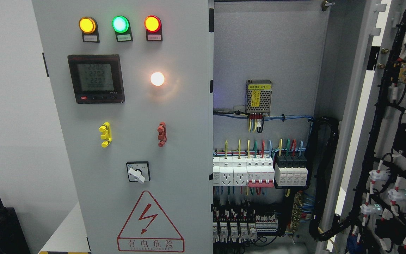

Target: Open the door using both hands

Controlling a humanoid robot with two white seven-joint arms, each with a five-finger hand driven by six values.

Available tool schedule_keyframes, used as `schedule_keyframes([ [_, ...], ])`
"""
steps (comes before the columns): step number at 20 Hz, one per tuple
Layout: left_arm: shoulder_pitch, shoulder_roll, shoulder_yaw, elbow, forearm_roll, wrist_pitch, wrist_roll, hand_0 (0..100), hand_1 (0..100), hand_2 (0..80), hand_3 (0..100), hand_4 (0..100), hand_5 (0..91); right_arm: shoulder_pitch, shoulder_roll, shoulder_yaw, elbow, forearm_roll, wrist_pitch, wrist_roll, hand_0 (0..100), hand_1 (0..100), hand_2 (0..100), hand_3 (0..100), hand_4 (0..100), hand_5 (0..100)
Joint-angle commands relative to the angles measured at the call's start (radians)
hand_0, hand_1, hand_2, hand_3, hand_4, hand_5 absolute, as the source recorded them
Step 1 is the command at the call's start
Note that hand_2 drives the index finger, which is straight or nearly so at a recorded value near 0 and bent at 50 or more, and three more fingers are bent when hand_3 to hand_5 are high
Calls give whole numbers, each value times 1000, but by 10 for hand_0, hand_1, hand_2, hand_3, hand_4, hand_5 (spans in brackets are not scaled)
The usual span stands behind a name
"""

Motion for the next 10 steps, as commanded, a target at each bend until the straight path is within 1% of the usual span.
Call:
schedule_keyframes([
  [1, 42, -304, 84, 364, -170, -38, -1, 0, 0, 0, 0, 42, 0, 0, 0, 0, 0, 11, -1, 1, 0, 0, 0, 0, 0, 0],
  [4, 13, -443, 86, 569, -259, -127, -1, 0, 0, 0, 0, 44, 0, 0, 0, 0, 0, 11, 1, 1, 0, 0, 0, 0, 0, 0],
  [6, -16, -529, 86, 709, -303, -177, -1, 0, 0, 0, 0, 44, 0, -2, 0, 0, -2, 11, 1, 2, 0, 0, 0, 0, 0, 0],
  [8, -41, -595, 87, 806, -328, -199, -1, 0, 0, 0, 0, 43, 0, 0, 0, 0, 0, 12, -1, 1, 0, 0, 0, 0, 0, 0],
  [10, -64, -651, 109, 875, -345, -199, -1, 0, 0, 0, 0, 43, 0, 0, 0, 0, 0, 11, -1, 1, 0, 0, 0, 0, 0, 0],
])
